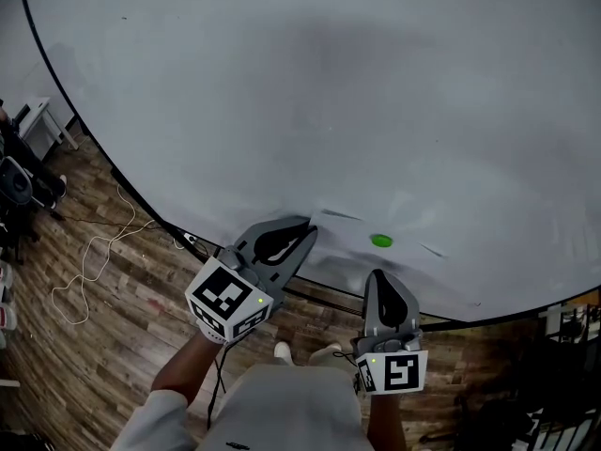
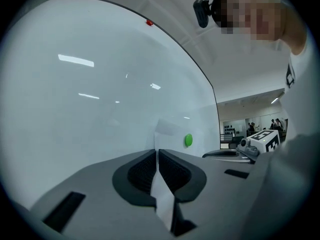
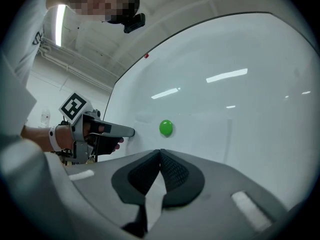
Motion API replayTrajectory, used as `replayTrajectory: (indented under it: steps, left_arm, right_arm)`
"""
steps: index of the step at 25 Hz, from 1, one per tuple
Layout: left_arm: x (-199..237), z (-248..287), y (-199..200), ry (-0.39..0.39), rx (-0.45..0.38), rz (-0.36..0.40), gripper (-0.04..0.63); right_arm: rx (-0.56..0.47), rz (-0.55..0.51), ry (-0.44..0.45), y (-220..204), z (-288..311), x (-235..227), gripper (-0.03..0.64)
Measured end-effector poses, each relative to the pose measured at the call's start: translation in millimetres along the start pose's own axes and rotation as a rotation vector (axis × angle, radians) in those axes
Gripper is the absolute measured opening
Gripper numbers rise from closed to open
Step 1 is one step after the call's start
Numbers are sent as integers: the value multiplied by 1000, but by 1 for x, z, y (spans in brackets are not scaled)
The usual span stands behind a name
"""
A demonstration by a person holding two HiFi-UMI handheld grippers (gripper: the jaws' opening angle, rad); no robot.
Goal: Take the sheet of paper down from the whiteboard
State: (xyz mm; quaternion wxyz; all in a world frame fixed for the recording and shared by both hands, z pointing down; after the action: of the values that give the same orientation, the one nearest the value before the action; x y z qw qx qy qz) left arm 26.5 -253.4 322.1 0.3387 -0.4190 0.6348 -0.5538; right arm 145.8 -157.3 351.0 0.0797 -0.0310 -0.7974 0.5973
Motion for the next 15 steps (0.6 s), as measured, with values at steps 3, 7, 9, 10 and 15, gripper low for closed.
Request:
replayTrajectory:
  steps: [3,7,9,10,15]
  left_arm:
    - [-3,-2,0,7,8,8,12]
    - [-7,-6,1,6,14,-17,6]
    - [-8,-8,2,11,19,-16,6]
    - [-8,-8,2,13,21,-12,6]
    - [-14,-11,2,16,18,-9,6]
  right_arm:
    - [-10,-5,-13,7,1,-1,12]
    - [-12,-11,-19,16,5,1,38]
    - [-15,-25,-33,20,7,1,68]
    - [-16,-39,-41,22,8,1,72]
    - [-33,-101,-72,32,15,3,123]
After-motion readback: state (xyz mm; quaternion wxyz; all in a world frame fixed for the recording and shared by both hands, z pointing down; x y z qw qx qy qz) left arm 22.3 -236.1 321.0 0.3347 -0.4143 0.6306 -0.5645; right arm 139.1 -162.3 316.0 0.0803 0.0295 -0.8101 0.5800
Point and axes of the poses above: the fingertips, and each gripper's own axes: z forward along the fingers, x to its left, y out of its top, the point moved 3 cm from there along -z, backward along the fingers, and after that the axes turned 10 degrees about -x, right-handed, at the moved point
